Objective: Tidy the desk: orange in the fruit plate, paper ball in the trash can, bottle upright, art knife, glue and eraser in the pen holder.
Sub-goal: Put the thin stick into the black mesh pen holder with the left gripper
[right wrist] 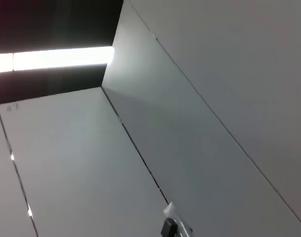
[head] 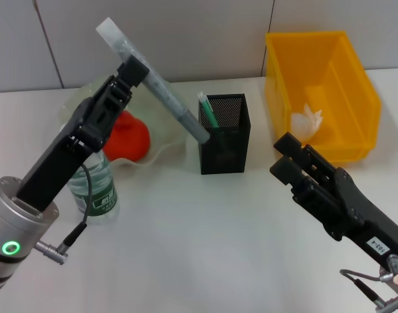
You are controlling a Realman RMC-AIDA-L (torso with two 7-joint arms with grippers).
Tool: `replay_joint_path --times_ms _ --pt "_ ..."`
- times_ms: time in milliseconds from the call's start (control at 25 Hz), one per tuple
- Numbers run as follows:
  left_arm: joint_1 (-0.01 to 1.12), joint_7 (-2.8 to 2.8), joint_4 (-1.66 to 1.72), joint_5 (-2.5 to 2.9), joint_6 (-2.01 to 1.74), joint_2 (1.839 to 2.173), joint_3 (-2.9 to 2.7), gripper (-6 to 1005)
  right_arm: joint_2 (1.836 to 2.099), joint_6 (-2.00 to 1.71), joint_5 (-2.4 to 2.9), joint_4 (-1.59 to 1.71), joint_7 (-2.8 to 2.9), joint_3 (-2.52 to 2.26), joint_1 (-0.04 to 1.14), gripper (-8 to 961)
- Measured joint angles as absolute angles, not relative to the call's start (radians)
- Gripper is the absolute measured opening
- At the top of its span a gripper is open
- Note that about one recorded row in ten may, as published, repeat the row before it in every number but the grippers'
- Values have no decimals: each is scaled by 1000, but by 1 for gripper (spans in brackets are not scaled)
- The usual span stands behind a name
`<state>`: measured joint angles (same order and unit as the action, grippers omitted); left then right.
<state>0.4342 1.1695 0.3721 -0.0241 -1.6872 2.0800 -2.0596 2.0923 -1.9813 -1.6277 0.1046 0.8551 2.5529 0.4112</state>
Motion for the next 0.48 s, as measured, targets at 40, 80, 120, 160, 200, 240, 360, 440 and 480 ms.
replay_joint_path --times_ms 40,80,120,160,200,240,360,440,480 --pt "435 1176 373 -36 -1687 2080 -2063 135 2092 -1980 -1628 109 866 2558 412 667" --pt "435 1182 374 -48 -1685 2080 -2067 135 2092 -1976 -1628 113 875 2562 415 667" --pt "435 1185 374 -56 -1683 2080 -2071 135 2092 -1970 -1628 116 884 2565 418 667" --pt "435 1185 374 -56 -1683 2080 -2071 135 2092 -1963 -1627 119 894 2567 422 667" --pt "436 1191 374 -80 -1673 2080 -2085 135 2092 -1953 -1627 120 904 2567 425 667" --pt "436 1191 374 -82 -1670 2080 -2086 136 2092 -1939 -1626 120 917 2567 429 667" --pt "436 1193 374 -87 -1663 2080 -2088 137 2092 -1908 -1625 120 935 2567 436 667" --pt "436 1207 374 -87 -1643 2080 -2088 137 2092 -1893 -1623 119 935 2566 441 667" --pt "436 1209 374 -88 -1641 2080 -2088 137 2092 -1888 -1623 119 935 2564 444 667"
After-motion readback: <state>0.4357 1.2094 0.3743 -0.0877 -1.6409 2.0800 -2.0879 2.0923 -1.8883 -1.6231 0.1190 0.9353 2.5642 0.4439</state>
